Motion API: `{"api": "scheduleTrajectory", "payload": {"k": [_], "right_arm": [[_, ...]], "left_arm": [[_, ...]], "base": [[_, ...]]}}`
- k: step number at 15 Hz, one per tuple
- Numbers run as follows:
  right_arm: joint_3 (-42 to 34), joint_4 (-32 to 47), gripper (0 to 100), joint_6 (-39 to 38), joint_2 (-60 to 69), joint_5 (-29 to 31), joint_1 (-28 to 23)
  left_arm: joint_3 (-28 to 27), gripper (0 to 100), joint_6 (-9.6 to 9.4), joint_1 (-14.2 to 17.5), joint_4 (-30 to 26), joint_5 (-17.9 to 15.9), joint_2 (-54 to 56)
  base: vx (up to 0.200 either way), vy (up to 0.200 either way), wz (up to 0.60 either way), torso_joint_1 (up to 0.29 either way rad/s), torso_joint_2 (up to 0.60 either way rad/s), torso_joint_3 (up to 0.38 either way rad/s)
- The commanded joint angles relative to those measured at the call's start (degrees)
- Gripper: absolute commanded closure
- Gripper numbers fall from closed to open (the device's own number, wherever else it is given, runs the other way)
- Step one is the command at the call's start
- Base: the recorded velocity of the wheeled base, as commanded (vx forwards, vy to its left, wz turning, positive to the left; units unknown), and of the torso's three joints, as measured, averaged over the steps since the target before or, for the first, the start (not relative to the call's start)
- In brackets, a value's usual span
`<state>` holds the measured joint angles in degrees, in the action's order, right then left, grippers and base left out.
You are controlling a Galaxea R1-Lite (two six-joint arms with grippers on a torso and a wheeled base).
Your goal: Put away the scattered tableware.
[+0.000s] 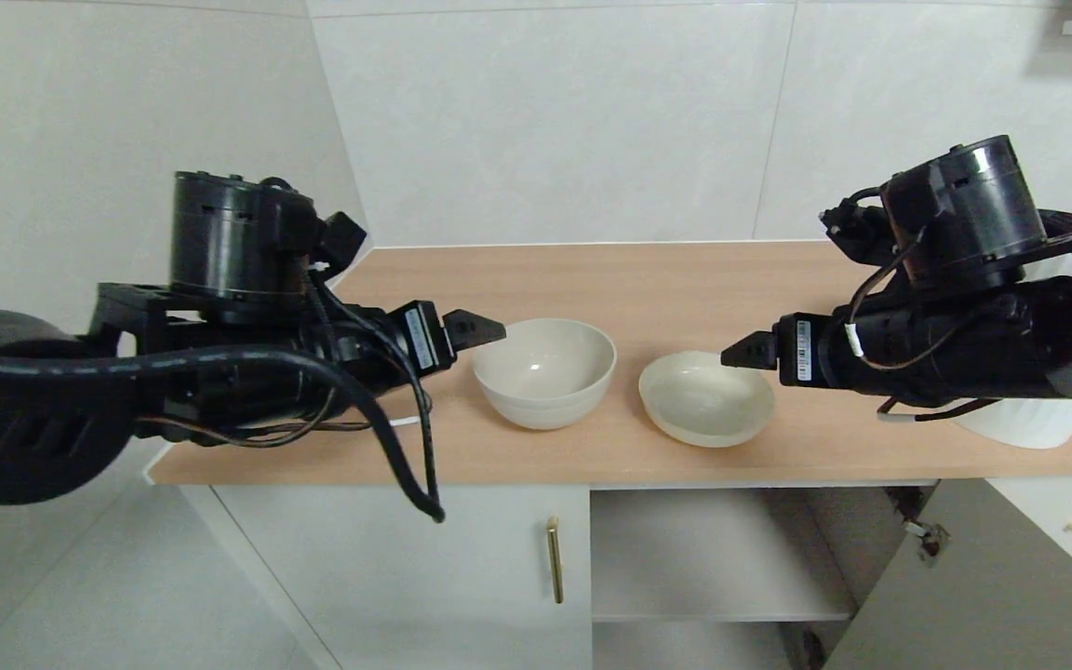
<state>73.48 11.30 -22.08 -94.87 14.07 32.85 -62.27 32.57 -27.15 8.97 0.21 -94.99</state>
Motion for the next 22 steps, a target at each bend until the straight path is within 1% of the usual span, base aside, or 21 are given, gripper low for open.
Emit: {"api": "scheduleTrajectory", "payload": {"k": [1,3,4,5,12,13,20,22], "right_arm": [[0.17,-0.14,0,0.02,-1.72,0.08,-0.33],[0.08,-0.14,0,0.02,-2.43,0.08,-0.86],[0.08,-0.14,0,0.02,-2.52,0.08,-0.95],[0.08,-0.14,0,0.02,-2.69,0.08,-1.04],[-0.18,-0.23,0,0.02,-2.52,0.08,-1.13],[-0.10,-0.23,0,0.02,-2.52,0.08,-1.04],[0.26,-0.23,0,-0.07,-3.48,0.52,-1.13],[0.26,-1.28,0,-0.07,-4.98,2.46,-1.21]], "left_arm": [[-1.63,0,2.14,-0.89,0.96,1.55,-5.56],[-4.35,0,5.48,-0.89,0.87,5.33,-9.16],[-4.97,0,6.10,-0.89,0.78,6.03,-9.95],[-5.14,0,6.36,-0.80,0.78,6.03,-10.22],[-5.14,0,6.36,-0.89,0.70,6.12,-11.97],[-5.14,100,6.36,-0.89,0.70,6.12,-11.97],[-5.05,100,6.36,-0.80,0.70,6.21,-10.57],[-4.62,100,6.36,-0.80,0.61,6.12,-9.34]], "base": [[0.000,0.000,0.00,0.000,0.00,0.000],[0.000,0.000,0.00,0.000,0.00,0.000],[0.000,0.000,0.00,0.000,0.00,0.000],[0.000,0.000,0.00,0.000,0.00,0.000],[0.000,0.000,0.00,0.000,0.00,0.000],[0.000,0.000,0.00,0.000,0.00,0.000],[0.000,0.000,0.00,0.000,0.00,0.000],[0.000,0.000,0.00,0.000,0.00,0.000]]}}
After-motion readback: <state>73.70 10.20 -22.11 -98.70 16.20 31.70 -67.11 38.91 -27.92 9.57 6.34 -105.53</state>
